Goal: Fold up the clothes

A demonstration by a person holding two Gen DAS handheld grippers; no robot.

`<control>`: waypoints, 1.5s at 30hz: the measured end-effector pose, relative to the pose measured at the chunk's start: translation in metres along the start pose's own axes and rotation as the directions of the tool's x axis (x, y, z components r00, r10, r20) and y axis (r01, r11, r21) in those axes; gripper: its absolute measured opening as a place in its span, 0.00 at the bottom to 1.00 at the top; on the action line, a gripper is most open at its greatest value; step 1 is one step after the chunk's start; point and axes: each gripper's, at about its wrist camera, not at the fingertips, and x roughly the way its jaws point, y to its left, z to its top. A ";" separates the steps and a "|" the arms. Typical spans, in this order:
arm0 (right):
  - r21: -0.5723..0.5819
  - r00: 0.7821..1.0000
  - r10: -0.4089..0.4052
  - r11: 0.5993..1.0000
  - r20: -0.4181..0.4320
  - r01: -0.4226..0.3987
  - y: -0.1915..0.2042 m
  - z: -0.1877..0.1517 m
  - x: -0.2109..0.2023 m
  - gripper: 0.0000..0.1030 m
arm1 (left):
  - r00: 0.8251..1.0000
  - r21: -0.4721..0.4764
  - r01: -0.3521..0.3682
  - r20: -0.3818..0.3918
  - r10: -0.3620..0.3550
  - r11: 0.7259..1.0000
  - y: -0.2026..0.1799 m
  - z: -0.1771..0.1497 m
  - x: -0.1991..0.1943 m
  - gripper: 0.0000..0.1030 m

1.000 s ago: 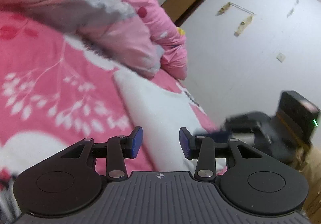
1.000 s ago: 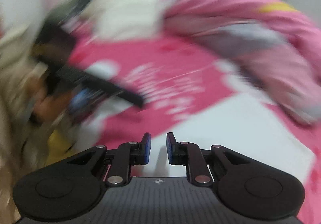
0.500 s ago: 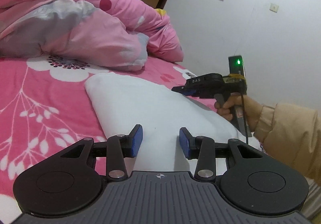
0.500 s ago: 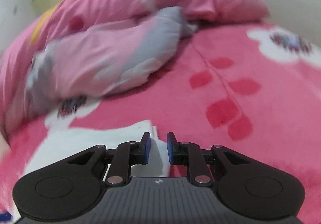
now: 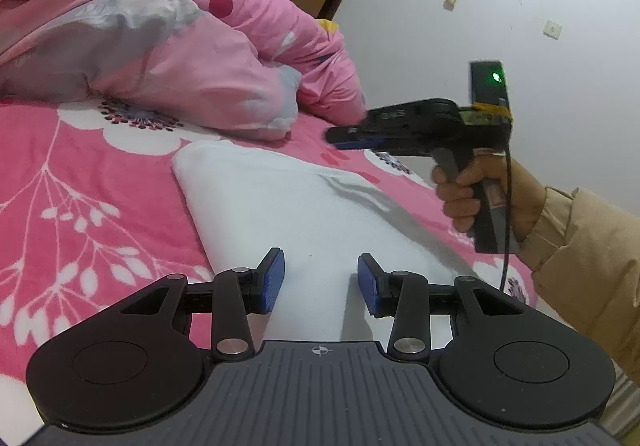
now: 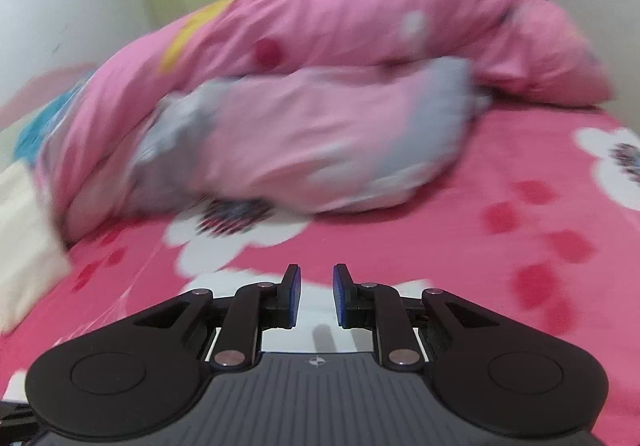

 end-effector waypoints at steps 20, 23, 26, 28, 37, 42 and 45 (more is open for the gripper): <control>-0.217 0.980 -0.102 0.974 -0.173 0.063 0.079 -0.029 0.071 0.18 | 0.999 0.051 -0.018 -0.044 0.020 0.999 -0.014 0.000 -0.013 0.49; -0.147 0.977 -0.128 0.984 -0.170 0.103 0.079 -0.021 0.047 0.19 | 0.999 0.033 -0.012 -0.051 0.014 0.999 -0.012 0.002 -0.016 0.50; -0.154 0.985 -0.142 0.980 -0.094 0.127 0.083 -0.027 -0.002 0.19 | 0.998 0.030 -0.014 -0.064 0.016 0.999 -0.012 0.002 -0.018 0.50; -0.153 0.988 -0.146 0.978 -0.041 0.138 0.087 -0.037 -0.036 0.19 | 0.997 0.037 -0.017 -0.073 0.019 0.999 -0.014 0.001 -0.018 0.50; -0.138 0.973 -0.225 0.966 -0.043 0.217 0.075 -0.103 -0.041 0.18 | 0.993 0.078 -0.058 -0.099 0.065 0.995 -0.021 -0.004 -0.013 0.51; -0.115 0.974 -0.223 0.967 0.032 0.225 0.094 -0.104 -0.085 0.19 | 0.987 0.062 -0.088 -0.132 0.095 0.994 -0.018 -0.005 -0.012 0.59; -0.133 0.973 -0.231 0.964 0.021 0.231 0.095 -0.123 -0.088 0.20 | 0.983 0.047 -0.097 -0.149 0.103 0.994 -0.016 -0.006 -0.011 0.60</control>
